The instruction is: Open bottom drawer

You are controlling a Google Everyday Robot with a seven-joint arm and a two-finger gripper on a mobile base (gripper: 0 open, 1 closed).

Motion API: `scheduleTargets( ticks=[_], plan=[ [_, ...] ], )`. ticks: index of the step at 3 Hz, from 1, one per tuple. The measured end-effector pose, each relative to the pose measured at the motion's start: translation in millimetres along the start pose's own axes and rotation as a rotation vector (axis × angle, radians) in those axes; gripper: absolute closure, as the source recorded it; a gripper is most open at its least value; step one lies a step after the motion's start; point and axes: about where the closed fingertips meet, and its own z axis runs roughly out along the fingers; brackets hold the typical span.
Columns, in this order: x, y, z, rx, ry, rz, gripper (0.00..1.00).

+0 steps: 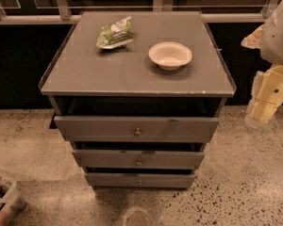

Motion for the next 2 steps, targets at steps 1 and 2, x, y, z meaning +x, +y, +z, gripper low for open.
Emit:
scheduleTargets(
  ticks=[1,2],
  plan=[
    [0.0,0.1,0.0,0.000,0.000,0.000,0.00],
    [-1.8,5.9,3.6,0.003,-0.013,0.011,0.00]
  ],
)
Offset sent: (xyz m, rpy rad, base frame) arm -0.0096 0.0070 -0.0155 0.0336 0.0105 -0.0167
